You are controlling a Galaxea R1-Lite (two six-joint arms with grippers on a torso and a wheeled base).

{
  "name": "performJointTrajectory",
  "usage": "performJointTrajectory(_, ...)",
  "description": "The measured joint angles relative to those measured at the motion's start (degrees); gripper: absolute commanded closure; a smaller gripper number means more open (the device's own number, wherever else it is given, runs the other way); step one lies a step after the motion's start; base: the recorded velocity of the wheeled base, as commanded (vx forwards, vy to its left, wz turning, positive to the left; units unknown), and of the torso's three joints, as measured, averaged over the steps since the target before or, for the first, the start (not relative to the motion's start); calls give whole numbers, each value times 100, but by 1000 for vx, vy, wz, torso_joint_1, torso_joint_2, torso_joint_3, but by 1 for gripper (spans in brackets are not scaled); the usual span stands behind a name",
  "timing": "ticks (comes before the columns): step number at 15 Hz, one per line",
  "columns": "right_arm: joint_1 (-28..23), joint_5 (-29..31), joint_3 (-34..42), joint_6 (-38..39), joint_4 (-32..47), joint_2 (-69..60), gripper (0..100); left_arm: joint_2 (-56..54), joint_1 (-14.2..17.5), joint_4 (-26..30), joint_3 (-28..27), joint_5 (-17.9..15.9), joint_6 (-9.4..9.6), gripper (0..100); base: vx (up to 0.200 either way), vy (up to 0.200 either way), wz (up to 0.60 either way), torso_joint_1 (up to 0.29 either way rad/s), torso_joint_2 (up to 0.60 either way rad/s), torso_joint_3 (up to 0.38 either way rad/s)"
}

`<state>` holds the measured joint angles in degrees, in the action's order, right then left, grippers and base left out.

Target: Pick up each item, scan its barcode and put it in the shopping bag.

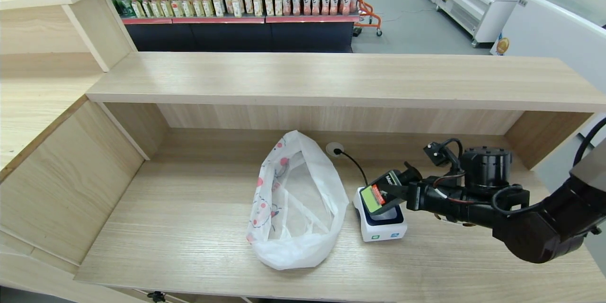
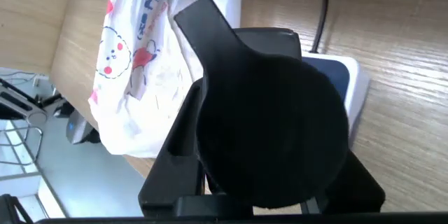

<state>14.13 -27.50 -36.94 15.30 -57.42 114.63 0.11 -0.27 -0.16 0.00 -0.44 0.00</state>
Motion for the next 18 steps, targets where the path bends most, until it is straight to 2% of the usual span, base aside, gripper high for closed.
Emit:
performJointTrajectory(11,11,99,-40,-39,20,-10,100,0,0,0,0,0,0,0,0,0,0,0,0,0)
performJointTrajectory(12,-10,126,-52,-215,9,-137,100,0,5,0,0,0,0,0,0,0,0,0,0,0)
performJointTrajectory(14,-140,118,-22,-1161,-2,-484,100,0,5,0,0,0,0,0,0,0,0,0,0,0)
performJointTrajectory(15,-215,115,39,-1339,-2,-678,100,0,0,0,0,1,0,0,0,0,0,0,0,0)
performJointTrajectory(18,-228,107,304,-1475,20,-1170,100,0,0,2,0,0,0,0,0,200,0,-4,-1,2)
